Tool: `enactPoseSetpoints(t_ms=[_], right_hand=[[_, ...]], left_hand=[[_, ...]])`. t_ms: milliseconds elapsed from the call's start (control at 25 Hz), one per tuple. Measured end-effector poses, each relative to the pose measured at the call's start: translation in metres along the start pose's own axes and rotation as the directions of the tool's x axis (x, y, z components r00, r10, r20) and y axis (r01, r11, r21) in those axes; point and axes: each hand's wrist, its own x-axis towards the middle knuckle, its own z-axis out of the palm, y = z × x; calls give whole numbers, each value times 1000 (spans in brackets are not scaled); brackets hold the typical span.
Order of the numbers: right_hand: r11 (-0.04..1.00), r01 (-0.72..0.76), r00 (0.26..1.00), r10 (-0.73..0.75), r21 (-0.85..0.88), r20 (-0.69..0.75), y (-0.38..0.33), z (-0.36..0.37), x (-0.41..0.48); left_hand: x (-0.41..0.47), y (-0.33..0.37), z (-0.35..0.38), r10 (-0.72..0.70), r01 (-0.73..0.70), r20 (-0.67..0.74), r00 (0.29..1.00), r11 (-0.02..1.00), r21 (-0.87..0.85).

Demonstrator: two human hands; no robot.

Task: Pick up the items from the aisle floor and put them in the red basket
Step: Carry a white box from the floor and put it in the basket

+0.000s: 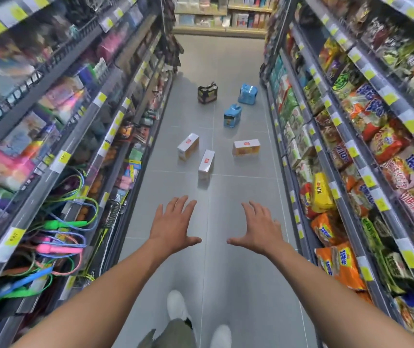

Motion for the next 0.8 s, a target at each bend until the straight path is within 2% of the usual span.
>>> enactPoseSetpoints(t_ms=[320, 600, 800], right_hand=[[999, 15, 1000, -14, -43, 11, -33, -41, 152], [998, -51, 998, 52, -27, 42, -61, -79, 264], [997, -72, 996, 73, -33, 56, -57, -94, 339]], left_hand=[[141, -64, -8, -27, 26, -10, 1000, 999, -40], [268, -127, -27, 26, -22, 58, 998, 998, -63], [340, -144, -26, 37, -31, 88, 995, 997, -68]])
